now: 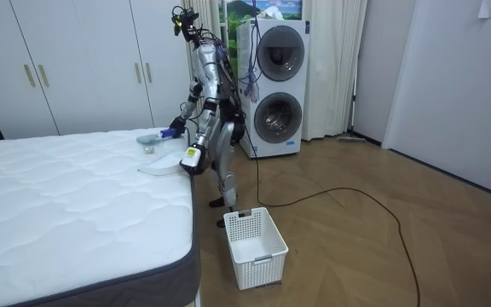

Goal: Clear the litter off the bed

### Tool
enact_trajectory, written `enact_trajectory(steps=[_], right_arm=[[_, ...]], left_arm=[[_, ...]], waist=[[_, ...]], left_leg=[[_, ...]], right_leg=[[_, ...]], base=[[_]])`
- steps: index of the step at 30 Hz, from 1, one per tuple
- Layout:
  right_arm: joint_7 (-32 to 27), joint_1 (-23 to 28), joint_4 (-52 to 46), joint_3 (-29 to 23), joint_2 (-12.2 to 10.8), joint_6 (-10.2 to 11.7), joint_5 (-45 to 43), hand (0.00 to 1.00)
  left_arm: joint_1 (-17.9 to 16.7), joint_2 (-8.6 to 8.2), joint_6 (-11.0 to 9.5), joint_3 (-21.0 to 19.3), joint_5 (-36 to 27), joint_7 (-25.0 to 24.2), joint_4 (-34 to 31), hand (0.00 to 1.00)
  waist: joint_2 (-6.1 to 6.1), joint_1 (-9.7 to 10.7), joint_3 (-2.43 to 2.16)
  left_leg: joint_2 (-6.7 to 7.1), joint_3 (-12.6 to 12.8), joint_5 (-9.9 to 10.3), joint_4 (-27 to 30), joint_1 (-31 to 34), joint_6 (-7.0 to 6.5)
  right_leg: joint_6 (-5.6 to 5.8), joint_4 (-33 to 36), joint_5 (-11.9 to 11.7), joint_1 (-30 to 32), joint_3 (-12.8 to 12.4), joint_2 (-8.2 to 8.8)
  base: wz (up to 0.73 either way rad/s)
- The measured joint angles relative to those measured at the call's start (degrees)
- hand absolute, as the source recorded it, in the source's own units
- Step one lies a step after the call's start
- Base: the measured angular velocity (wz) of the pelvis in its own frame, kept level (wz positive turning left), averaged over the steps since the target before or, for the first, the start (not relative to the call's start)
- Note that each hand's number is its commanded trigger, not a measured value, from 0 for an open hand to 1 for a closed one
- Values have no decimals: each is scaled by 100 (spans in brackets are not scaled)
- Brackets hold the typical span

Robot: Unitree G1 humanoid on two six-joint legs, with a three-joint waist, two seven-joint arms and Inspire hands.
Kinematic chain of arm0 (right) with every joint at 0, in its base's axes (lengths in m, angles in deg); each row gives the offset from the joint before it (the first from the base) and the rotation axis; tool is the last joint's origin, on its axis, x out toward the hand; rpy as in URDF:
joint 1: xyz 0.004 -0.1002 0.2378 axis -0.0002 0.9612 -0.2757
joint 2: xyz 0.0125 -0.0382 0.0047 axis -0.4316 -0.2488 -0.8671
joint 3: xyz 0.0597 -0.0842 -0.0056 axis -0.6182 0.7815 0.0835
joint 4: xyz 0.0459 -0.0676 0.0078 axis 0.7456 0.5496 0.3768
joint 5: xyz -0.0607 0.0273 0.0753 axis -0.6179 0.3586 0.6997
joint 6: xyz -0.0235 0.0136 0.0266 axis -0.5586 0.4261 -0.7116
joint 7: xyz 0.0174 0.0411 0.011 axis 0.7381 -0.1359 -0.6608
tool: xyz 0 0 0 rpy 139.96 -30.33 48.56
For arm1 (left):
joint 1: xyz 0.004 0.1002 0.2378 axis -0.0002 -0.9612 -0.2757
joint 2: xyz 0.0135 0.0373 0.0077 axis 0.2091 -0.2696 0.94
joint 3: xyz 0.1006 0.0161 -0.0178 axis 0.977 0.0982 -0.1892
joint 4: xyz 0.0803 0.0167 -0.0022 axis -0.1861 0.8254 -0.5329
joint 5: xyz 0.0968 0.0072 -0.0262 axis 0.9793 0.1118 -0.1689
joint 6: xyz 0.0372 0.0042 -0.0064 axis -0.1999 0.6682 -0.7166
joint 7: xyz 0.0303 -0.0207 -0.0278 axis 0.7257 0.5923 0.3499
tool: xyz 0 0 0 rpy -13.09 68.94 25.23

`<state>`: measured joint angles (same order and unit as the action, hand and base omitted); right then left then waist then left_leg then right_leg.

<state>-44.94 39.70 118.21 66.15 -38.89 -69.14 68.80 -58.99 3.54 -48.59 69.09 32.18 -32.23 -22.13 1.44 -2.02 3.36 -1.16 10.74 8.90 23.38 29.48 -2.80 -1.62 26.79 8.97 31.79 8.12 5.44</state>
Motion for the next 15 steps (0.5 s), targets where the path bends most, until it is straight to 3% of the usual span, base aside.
enact_trajectory(steps=[7,9,13,15], right_arm=[[12,-77,149,8,60,-139,-468,100],[13,-154,170,1,165,-267,-942,100],[18,-277,172,3,386,-400,-1869,100],[16,-423,172,55,587,-480,-2491,100]], left_arm=[[99,19,134,3,128,1,3,100],[135,18,173,-9,272,2,-6,100],[160,83,247,-50,445,23,-91,100],[169,223,265,-27,496,28,-204,100]], waist=[[-36,-1,15],[-60,-9,15],[-225,-51,18],[-367,-70,9]], left_leg=[[3,-6,0,30,9,-1],[19,-2,-4,28,14,-7],[54,49,-8,26,13,-14],[31,71,-11,28,13,-18]], right_leg=[[8,-1,-5,-9,33,18],[12,52,2,22,31,40],[20,196,49,114,-68,63],[10,180,45,118,-67,47]], base=[[0],[0],[-6],[-2]])
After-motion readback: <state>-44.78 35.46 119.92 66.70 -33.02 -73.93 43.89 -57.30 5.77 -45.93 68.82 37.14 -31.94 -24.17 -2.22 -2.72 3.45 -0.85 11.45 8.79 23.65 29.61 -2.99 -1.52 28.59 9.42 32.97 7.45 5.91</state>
